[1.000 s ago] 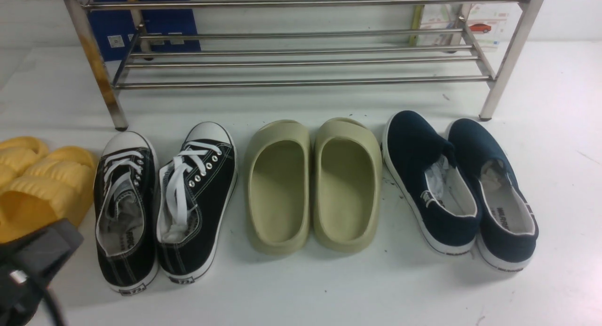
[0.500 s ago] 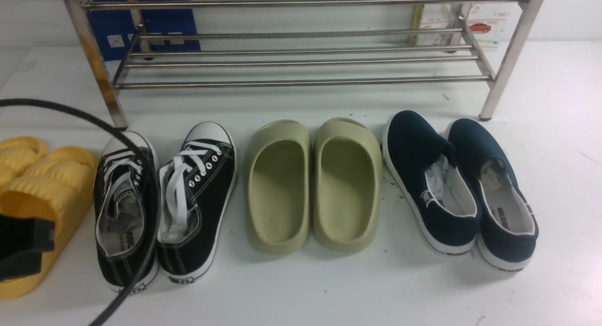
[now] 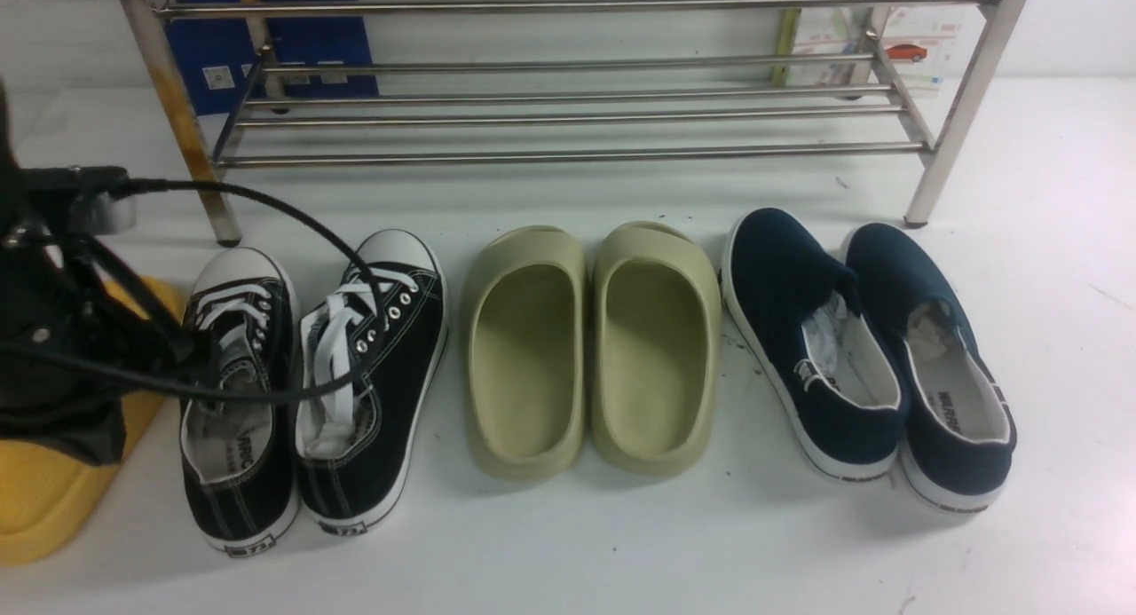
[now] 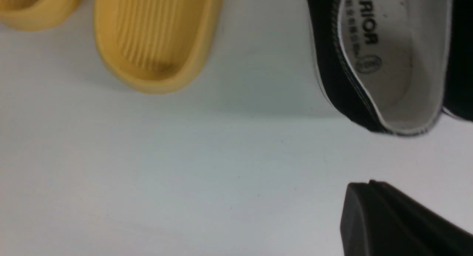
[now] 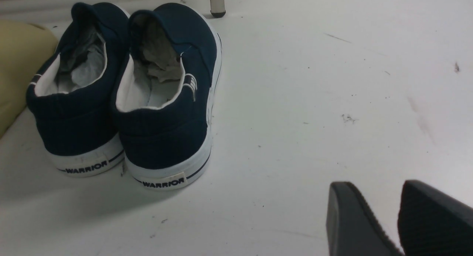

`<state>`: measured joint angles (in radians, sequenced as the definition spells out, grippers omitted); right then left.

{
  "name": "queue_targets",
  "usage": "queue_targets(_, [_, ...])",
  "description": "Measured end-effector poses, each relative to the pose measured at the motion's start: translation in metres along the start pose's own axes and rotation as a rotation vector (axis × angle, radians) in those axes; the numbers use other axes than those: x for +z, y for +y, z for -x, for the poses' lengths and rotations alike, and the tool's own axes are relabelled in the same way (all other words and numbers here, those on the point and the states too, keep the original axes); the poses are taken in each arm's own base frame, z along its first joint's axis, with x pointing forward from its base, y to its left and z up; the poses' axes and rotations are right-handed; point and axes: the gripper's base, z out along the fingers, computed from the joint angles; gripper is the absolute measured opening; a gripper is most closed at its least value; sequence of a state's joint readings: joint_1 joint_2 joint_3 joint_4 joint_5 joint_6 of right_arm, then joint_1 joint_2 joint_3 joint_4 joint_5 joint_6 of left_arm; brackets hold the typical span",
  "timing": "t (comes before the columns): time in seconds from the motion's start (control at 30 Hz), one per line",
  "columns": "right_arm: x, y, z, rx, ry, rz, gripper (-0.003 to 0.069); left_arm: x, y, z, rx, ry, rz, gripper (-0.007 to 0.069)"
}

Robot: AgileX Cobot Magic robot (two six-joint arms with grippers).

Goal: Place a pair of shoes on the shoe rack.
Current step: Use the left arm to grab the shoe closest to it, then use the left arm to put a shoe into the shoe rack

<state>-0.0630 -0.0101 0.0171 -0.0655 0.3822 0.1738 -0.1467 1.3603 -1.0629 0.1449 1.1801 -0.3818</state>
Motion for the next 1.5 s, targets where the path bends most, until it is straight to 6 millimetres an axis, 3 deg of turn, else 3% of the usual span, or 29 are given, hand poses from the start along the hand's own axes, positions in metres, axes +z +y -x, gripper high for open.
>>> queue_targets(0.17, [0.000, 0.000, 0.000, 0.000, 0.000, 0.000, 0.0239, 0.027, -0.011, 0.016, -0.061, 0.010, -0.017, 0.0122])
queue_targets(0.3, [0.000, 0.000, 0.000, 0.000, 0.000, 0.000, 0.0239, 0.049, -0.017, 0.027, -0.091, 0.023, -0.025, 0.0286])
queue_targets(0.4, [0.000, 0.000, 0.000, 0.000, 0.000, 0.000, 0.0239, 0.065, -0.014, 0.034, -0.133, 0.040, -0.035, 0.0353])
queue_targets(0.5, [0.000, 0.000, 0.000, 0.000, 0.000, 0.000, 0.0239, 0.083, -0.008, 0.043, -0.185, 0.045, -0.050, 0.0371])
queue_targets(0.67, [0.000, 0.000, 0.000, 0.000, 0.000, 0.000, 0.0239, 0.103, -0.006, 0.048, -0.197, 0.080, -0.046, 0.0307])
queue_targets(0.8, [0.000, 0.000, 0.000, 0.000, 0.000, 0.000, 0.0239, 0.111, -0.007, 0.048, -0.183, 0.100, -0.038, 0.0103])
queue_targets(0.83, [0.000, 0.000, 0.000, 0.000, 0.000, 0.000, 0.0239, 0.111, -0.007, 0.048, -0.183, 0.100, -0.038, 0.0092])
queue_targets(0.87, [0.000, 0.000, 0.000, 0.000, 0.000, 0.000, 0.0239, 0.111, -0.006, 0.048, -0.176, 0.102, -0.032, 0.0015])
queue_targets(0.9, [0.000, 0.000, 0.000, 0.000, 0.000, 0.000, 0.0239, 0.110, -0.005, 0.048, -0.164, 0.101, -0.028, -0.0013])
queue_targets(1.07, [0.000, 0.000, 0.000, 0.000, 0.000, 0.000, 0.0239, 0.091, -0.003, 0.046, -0.121, 0.064, -0.045, -0.0013])
queue_targets(1.13, [0.000, 0.000, 0.000, 0.000, 0.000, 0.000, 0.0239, 0.065, 0.002, 0.039, -0.089, 0.032, -0.053, -0.0013])
queue_targets(1.17, [0.000, 0.000, 0.000, 0.000, 0.000, 0.000, 0.0239, 0.062, 0.002, 0.038, -0.086, 0.028, -0.054, -0.0013])
queue_targets(1.23, [0.000, 0.000, 0.000, 0.000, 0.000, 0.000, 0.0239, 0.036, 0.007, 0.031, -0.061, -0.036, -0.070, -0.0013])
queue_targets(1.33, [0.000, 0.000, 0.000, 0.000, 0.000, 0.000, 0.0239, 0.011, 0.012, 0.023, -0.045, -0.100, -0.087, -0.0013])
queue_targets(1.5, [0.000, 0.000, 0.000, 0.000, 0.000, 0.000, 0.0239, -0.003, 0.013, 0.016, -0.024, -0.127, -0.116, -0.0013])
